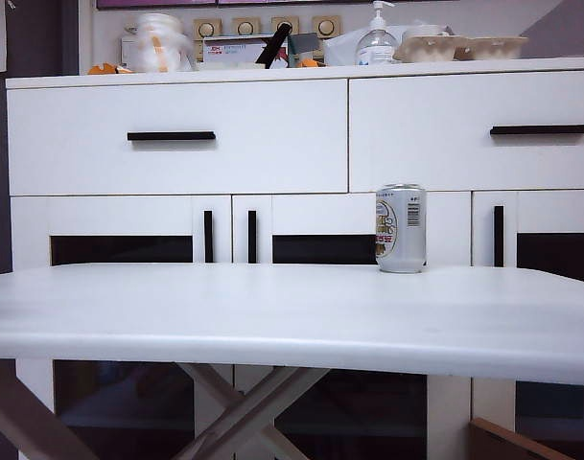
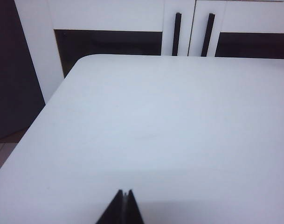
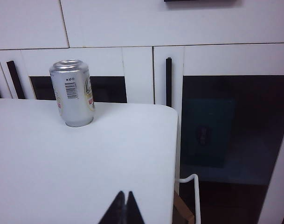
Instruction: Pick up a can of beer from the white table, open the left drawer, place the beer inside the drawer, and finally close the drawer.
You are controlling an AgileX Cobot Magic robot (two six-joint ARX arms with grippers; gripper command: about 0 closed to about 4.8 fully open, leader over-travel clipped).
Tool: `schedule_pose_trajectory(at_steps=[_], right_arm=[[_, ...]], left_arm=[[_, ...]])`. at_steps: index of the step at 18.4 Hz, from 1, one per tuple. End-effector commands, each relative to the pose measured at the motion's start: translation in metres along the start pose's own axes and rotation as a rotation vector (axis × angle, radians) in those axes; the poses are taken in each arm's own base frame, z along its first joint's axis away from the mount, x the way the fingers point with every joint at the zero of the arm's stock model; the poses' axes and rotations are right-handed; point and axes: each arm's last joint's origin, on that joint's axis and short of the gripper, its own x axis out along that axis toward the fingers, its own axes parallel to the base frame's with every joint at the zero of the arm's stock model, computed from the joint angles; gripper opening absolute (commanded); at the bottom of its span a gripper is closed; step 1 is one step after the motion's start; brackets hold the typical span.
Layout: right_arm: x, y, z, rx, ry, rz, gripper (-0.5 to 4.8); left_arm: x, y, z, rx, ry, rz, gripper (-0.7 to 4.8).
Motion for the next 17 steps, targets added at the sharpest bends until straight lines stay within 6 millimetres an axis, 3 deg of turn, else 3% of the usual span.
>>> schedule_pose_trajectory(at_steps=[1, 11, 14, 17], right_arm=[[0.0, 0.0, 0.002, 0.003, -0.025, 0.0, -0.01], [0.0, 0.001, 0.006, 0.003, -0.056, 0.006, -0.01], [-0.003, 0.002, 0.022, 0.055, -0.113, 0.012, -0.01], [-0.012, 0.003, 0.053, 0.057, -0.195, -0.015, -0.02]], left_arm=[[0.0, 0.0, 0.001, 0.001, -0.011, -0.005, -0.01], [0.0, 0.0, 0.002, 0.001, -0.018, -0.004, -0.05], [-0.002, 0.001, 0.013, -0.105, -0.084, 0.031, -0.05], [-0.01, 0.001, 0.035, -0.13, -0.154, 0.069, -0.05]])
